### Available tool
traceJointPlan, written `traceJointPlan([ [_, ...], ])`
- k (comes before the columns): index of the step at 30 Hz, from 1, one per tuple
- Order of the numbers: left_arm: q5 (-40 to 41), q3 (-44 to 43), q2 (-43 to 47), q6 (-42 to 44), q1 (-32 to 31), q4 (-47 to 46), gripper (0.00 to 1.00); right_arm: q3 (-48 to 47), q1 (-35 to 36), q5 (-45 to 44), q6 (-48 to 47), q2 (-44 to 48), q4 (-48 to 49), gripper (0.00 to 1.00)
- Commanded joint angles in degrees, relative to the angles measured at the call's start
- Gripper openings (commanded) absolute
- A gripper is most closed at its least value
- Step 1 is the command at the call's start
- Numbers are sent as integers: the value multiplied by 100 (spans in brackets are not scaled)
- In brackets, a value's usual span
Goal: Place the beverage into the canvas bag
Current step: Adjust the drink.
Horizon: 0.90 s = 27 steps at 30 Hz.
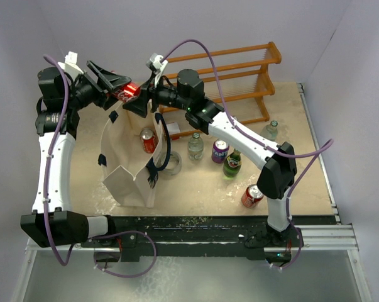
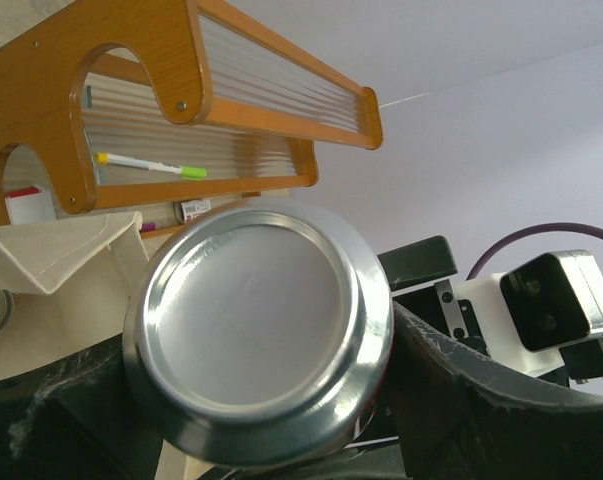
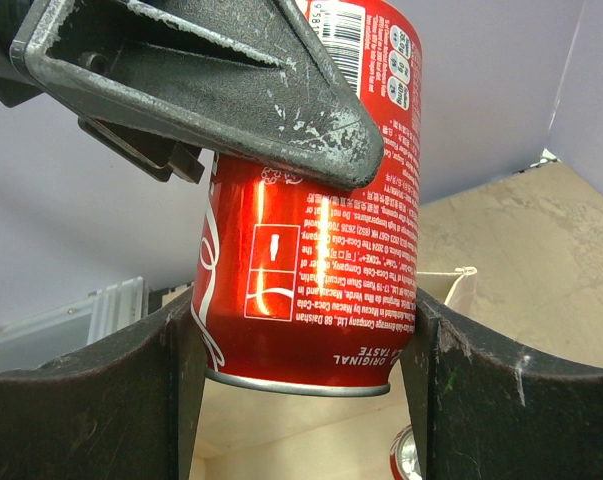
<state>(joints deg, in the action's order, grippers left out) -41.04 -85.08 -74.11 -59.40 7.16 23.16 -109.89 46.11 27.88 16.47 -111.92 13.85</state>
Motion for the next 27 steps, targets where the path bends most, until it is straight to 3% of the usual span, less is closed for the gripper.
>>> traceJointPlan([
  [1,60,122,268,113,128,-178,82,-191,-92,-341,131,605,938,0],
  [4,92,237,309,184,128,-131,90,-221,-89,-372,142,610,953,0],
  [18,220,700,471,596,128,12,99,-339,-101,-414,15,549,739,0],
  [27,333,921,557,878,137,158,99,-316,-102,-380,-22,574,665,0],
])
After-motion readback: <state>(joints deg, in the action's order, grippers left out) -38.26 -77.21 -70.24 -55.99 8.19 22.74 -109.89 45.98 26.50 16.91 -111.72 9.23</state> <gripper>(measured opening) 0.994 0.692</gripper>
